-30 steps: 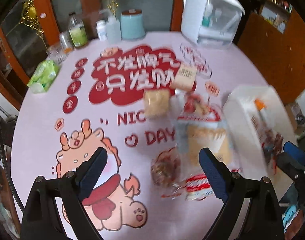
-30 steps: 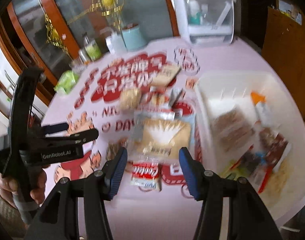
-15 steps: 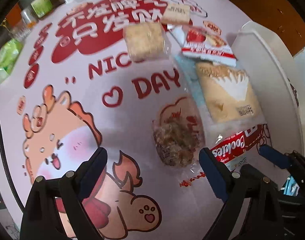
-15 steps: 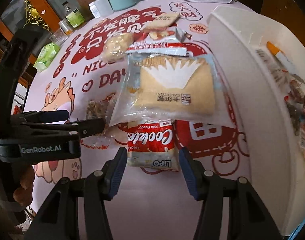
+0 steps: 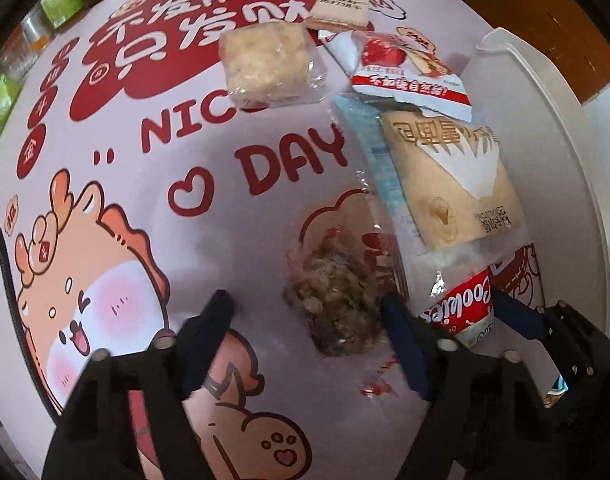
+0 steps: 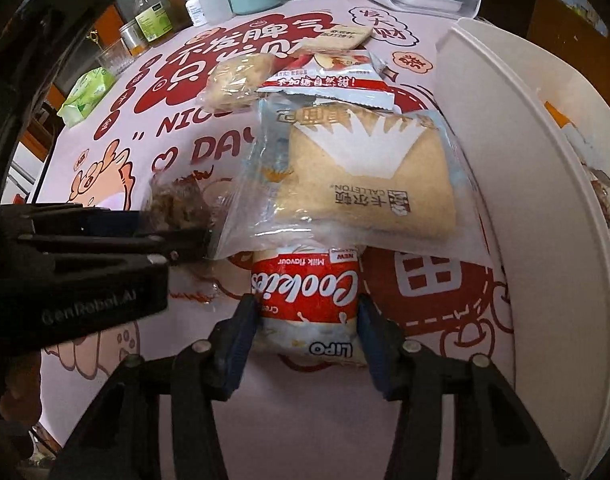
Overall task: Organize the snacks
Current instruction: 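Grasp the red Cookies bag with the right tool while the left tool grasps the clear nut bag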
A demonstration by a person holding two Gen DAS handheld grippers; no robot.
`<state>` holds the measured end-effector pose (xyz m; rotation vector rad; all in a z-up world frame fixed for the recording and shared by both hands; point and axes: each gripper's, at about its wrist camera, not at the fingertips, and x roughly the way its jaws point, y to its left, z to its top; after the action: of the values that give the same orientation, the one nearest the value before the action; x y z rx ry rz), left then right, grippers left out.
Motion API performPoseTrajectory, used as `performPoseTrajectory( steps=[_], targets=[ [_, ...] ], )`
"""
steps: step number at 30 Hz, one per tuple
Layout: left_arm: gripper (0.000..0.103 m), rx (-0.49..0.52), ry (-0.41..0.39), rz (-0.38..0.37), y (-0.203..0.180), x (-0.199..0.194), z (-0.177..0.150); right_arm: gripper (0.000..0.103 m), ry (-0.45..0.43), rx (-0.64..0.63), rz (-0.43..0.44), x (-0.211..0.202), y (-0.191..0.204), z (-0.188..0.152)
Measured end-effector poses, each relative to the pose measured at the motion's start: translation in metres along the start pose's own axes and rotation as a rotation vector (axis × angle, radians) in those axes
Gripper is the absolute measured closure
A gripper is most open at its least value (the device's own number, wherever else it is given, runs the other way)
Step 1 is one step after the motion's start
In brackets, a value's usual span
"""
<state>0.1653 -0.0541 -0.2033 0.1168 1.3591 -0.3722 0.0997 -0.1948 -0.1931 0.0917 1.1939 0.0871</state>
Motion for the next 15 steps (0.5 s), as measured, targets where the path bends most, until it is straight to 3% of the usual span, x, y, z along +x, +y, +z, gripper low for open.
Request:
performPoseTrajectory(
  steps=[1, 2, 7, 15],
  targets=[
    [0.057, 0.013, -0.007, 0.008, -0.003, -0.001, -0.001, 0.055, -0.002, -0.001, 0.000, 0.000, 0.000, 0.000],
    [0.059, 0.032, -0.010, 0.014, -0.009, 0.000, 0.001, 0.056, -0.004, 0.001, 0.003, 0.000, 0.000, 0.000],
    [0.060, 0.018, -0.007, 0.005, -0.011, -0.002, -0.001, 0.056, -0.002, 0.004, 0.015, -0.002, -0.003, -0.002],
    [0.061, 0.014, 0.025, 0.010, 0.006, -0.009, -0.033, 0.056, 0.024, -0.012, 0.078, -0.013, 0.001, -0.014]
  ],
)
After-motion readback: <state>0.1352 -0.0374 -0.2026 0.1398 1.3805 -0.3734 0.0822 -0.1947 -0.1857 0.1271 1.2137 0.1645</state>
